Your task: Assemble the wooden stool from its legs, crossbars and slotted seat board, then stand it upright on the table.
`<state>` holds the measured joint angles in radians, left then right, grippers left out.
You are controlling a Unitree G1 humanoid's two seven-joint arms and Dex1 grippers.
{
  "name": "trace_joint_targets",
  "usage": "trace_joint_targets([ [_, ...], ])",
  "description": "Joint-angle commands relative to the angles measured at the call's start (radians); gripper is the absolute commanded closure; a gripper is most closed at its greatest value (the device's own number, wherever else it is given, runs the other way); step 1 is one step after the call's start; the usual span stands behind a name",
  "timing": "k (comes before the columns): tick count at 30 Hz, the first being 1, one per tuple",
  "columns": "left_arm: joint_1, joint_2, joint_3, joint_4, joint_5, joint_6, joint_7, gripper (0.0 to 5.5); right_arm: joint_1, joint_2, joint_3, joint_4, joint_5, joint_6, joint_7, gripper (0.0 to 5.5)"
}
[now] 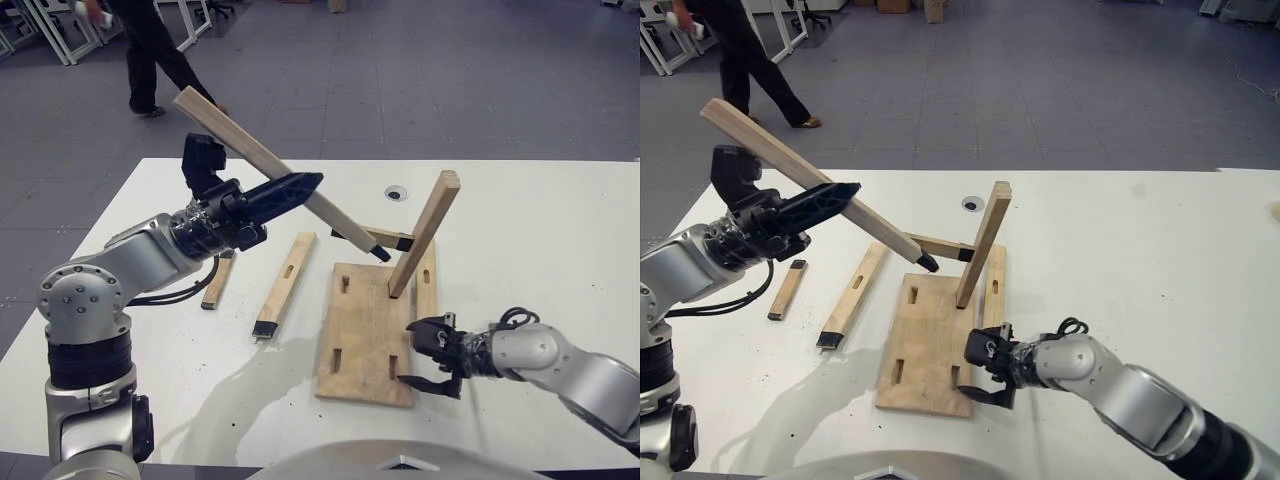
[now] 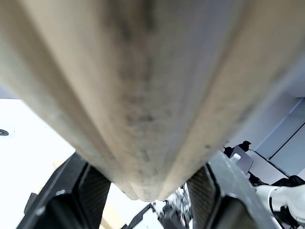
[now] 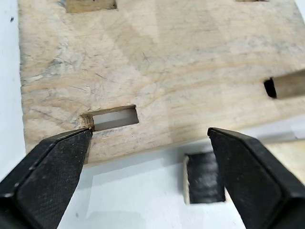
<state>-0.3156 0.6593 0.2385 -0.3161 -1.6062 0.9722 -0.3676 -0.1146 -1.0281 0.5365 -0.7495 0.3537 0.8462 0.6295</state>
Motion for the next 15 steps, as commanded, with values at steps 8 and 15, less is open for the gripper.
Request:
trace_joint_targets([
  [8, 0.127, 0.179, -0.146, -0.030, 0.508, -0.084, -0.402, 3.46, 0.077, -0.101, -0.069, 0.181, -0.159, -0.130, 0.107, 1.03],
  [15, 0.107, 0.063, -0.203, 0.091, 0.648, -0.212, -0.541, 3.46, 0.098, -0.080, -0.097, 0.184, -0.178, -0.146, 0.128, 1.03],
])
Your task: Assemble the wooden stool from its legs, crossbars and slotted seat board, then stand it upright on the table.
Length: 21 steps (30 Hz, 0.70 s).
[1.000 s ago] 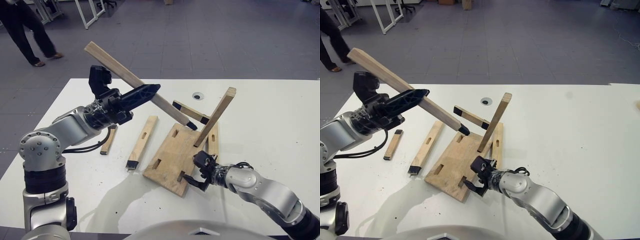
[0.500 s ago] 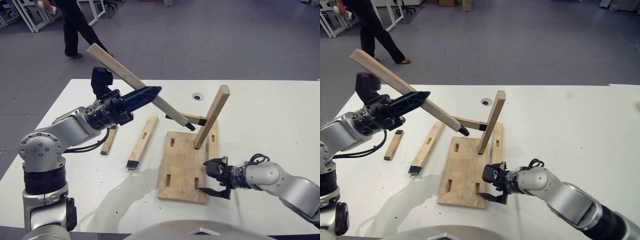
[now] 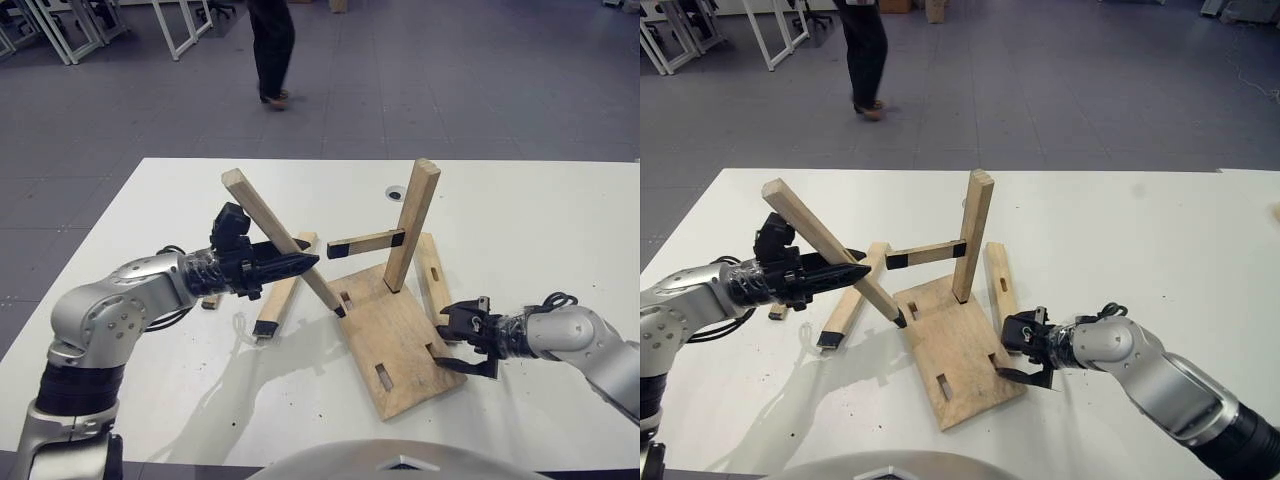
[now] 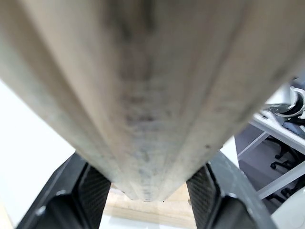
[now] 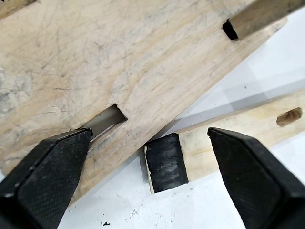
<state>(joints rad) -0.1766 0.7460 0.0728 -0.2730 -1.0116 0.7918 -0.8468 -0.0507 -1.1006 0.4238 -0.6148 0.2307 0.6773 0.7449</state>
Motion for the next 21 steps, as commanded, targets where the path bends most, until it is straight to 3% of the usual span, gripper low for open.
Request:
trace_joint_targets([
  [1, -0.036, -0.029, -0.052, 0.058, 0.074, -0.042, -0.083, 3.46, 0.027, -0.006, 0.012, 0.055, -0.058, 0.019, 0.020, 1.03],
  [7, -0.077, -0.093, -0.127, 0.162, 0.252, -0.164, -0.134, 3.46, 0.002, 0.006, 0.001, 0.074, -0.081, -0.002, 0.059, 1.03],
  [12, -0.088, -0.154, -0.125, 0.203, 0.311, -0.195, -0.117, 3.46, -0.002, 0.022, -0.002, 0.080, -0.098, -0.003, 0.069, 1.03],
  [21, -0.083, -0.118, -0.199, 0.234, 0.424, -0.216, -0.203, 3.46, 0.009, 0.043, -0.026, 0.075, -0.110, 0.006, 0.075, 1.03],
])
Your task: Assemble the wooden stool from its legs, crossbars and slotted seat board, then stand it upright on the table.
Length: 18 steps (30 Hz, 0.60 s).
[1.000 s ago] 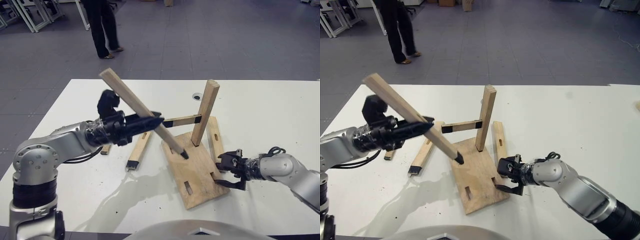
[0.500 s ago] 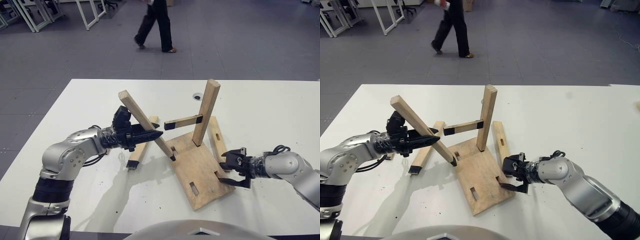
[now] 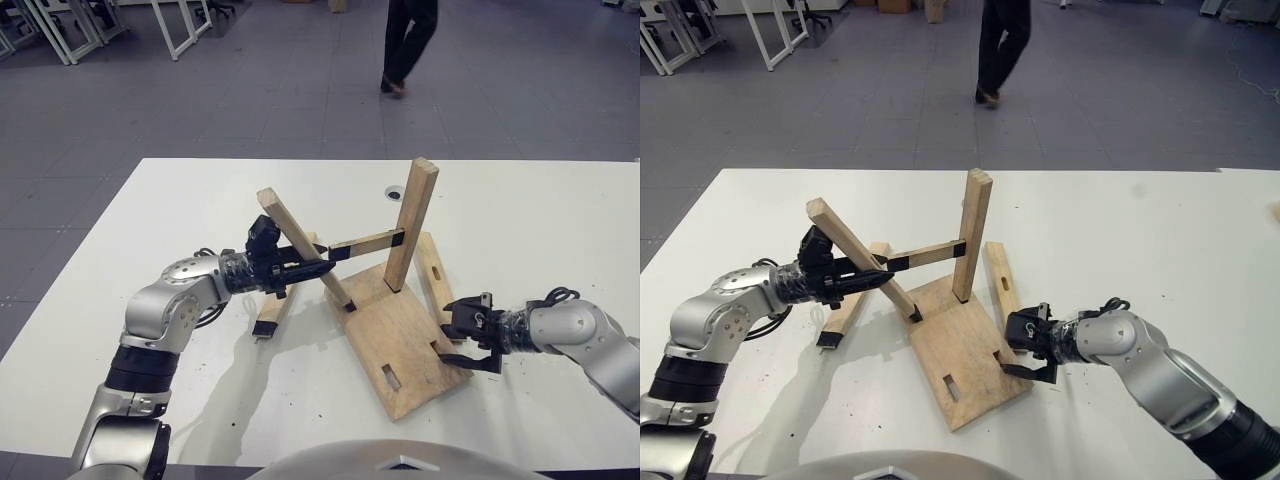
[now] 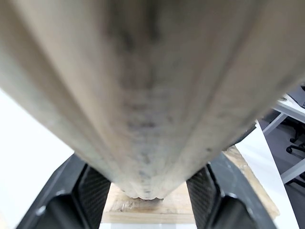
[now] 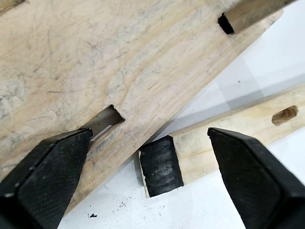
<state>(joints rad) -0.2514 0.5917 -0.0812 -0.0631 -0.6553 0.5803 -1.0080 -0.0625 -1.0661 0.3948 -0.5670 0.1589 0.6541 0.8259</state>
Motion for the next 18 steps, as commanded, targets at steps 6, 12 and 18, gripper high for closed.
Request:
trace_joint_targets([
  [6, -0.043, 0.039, -0.082, 0.066, 0.150, -0.025, -0.004, 3.46, 0.040, 0.021, -0.006, 0.008, -0.040, 0.046, -0.013, 1.03],
  [12, -0.065, 0.047, -0.122, 0.101, 0.210, -0.034, 0.015, 3.46, 0.057, 0.033, -0.007, 0.001, -0.050, 0.054, -0.020, 1.03],
  [18, -0.073, 0.052, -0.175, 0.126, 0.265, -0.056, 0.029, 3.46, 0.055, 0.047, -0.005, 0.006, -0.062, 0.049, -0.018, 1.03],
])
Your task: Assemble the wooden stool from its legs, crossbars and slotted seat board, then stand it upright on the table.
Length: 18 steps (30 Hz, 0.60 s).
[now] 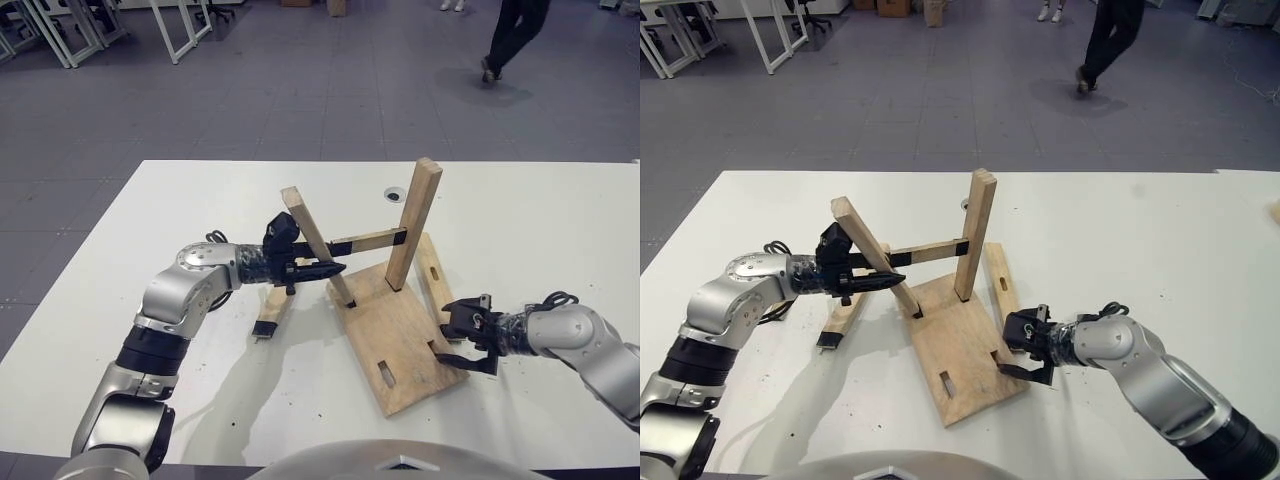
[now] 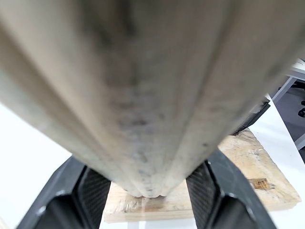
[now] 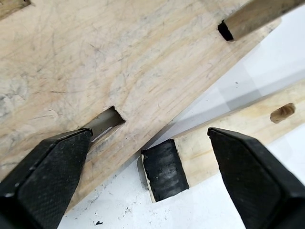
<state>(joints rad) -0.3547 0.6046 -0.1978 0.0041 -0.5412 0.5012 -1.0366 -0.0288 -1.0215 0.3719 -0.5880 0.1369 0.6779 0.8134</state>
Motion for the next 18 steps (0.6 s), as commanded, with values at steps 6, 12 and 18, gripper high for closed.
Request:
trace_joint_targets([
  [6, 0.004, 0.030, -0.096, 0.138, 0.179, 0.042, 0.083, 3.46, -0.007, -0.004, 0.002, 0.026, -0.038, 0.012, 0.021, 1.03],
  [12, 0.041, 0.044, -0.124, 0.186, 0.199, 0.014, 0.087, 3.46, -0.061, 0.006, -0.109, 0.012, 0.027, 0.033, 0.043, 1.03],
  [18, 0.045, 0.050, -0.129, 0.184, 0.200, 0.006, 0.081, 3.46, -0.139, 0.222, -0.315, 0.000, 0.224, 0.253, -0.057, 1.70],
])
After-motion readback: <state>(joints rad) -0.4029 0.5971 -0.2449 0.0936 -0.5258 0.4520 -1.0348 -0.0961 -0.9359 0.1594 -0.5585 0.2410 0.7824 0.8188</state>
